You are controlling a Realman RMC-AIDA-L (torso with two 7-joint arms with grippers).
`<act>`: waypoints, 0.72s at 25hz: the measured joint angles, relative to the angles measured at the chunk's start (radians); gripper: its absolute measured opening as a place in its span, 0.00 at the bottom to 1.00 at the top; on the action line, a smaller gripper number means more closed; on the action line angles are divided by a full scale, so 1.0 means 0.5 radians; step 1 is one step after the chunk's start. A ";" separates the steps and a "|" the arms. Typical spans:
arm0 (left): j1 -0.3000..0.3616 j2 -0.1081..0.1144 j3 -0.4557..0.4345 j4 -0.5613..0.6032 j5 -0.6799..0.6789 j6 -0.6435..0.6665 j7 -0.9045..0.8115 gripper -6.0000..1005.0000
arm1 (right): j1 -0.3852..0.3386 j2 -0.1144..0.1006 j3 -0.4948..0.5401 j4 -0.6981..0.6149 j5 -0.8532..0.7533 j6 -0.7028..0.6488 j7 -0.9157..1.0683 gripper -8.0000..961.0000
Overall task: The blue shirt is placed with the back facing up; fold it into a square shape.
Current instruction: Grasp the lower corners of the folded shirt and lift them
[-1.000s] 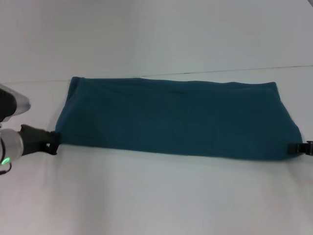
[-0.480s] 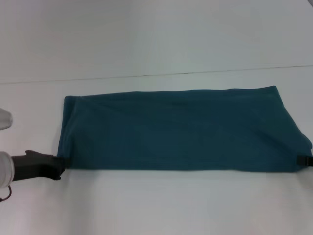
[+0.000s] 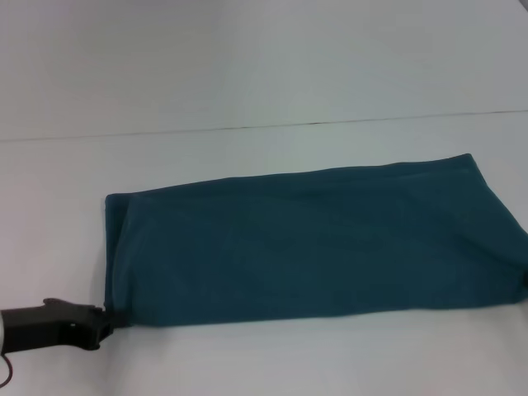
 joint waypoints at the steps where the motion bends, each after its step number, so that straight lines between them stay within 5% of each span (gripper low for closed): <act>1: 0.007 0.000 -0.011 -0.002 0.000 0.014 0.012 0.01 | -0.004 0.000 -0.002 0.000 -0.002 -0.013 -0.008 0.02; 18: -0.040 0.029 -0.297 -0.096 0.013 -0.046 0.173 0.01 | -0.038 0.018 0.001 0.000 -0.078 -0.026 -0.014 0.02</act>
